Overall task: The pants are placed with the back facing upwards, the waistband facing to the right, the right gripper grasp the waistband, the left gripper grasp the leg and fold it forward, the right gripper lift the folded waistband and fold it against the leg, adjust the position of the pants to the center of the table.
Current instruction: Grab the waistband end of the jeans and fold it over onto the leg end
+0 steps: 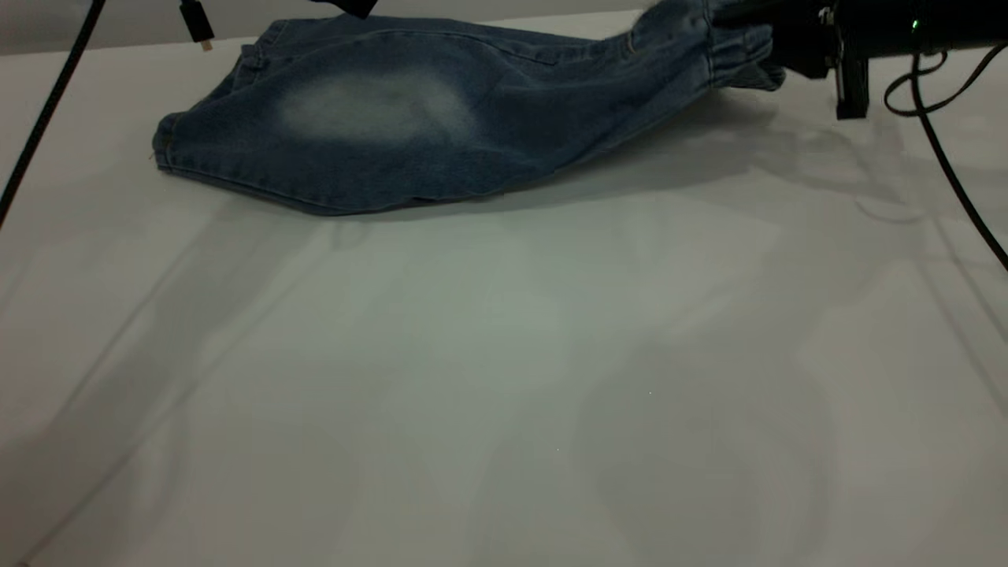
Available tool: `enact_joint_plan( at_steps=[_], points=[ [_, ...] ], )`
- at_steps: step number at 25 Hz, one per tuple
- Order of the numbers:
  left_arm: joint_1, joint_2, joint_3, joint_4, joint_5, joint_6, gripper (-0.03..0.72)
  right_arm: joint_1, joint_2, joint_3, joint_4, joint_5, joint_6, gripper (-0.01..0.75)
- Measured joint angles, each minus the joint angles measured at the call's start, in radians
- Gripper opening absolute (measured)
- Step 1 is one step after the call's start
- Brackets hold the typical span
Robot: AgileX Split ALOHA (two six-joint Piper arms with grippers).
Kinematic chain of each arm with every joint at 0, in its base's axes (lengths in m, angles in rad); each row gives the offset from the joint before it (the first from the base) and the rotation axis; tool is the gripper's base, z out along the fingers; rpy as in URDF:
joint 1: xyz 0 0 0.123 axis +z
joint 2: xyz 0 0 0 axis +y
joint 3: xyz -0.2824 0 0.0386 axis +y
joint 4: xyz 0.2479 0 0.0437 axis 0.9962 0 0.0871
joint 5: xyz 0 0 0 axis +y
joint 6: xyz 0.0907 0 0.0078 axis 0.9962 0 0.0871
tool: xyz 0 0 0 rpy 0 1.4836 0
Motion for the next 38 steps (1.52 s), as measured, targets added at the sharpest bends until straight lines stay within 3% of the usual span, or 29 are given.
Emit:
enact_joint_plan(
  at_steps=[3, 11, 20, 25, 31, 38],
  points=[
    [0.0, 0.0, 0.0, -0.004, -0.001, 0.0, 0.382, -0.02, -0.046, 0.039, -0.098, 0.069, 0.016, 0.108],
    [-0.021, 0.04, 0.01, -0.099, 0.005, 0.073, 0.382, -0.041, -0.223, 0.223, -0.201, 0.054, 0.029, 0.108],
    [-0.178, 0.15, 0.014, -0.37, 0.039, 0.308, 0.382, -0.039, -0.346, 0.247, -0.129, 0.069, 0.017, 0.108],
    [-0.249, 0.206, 0.014, -0.465, 0.038, 0.345, 0.382, -0.037, -0.395, 0.247, -0.11, 0.069, 0.009, 0.108],
    [-0.337, 0.228, 0.015, -0.535, 0.05, 0.399, 0.382, 0.025, -0.405, 0.247, -0.102, 0.069, 0.006, 0.108],
    [-0.304, 0.157, 0.015, -0.519, 0.066, 0.404, 0.382, 0.069, -0.405, 0.246, -0.083, 0.072, -0.006, 0.108]
  ],
)
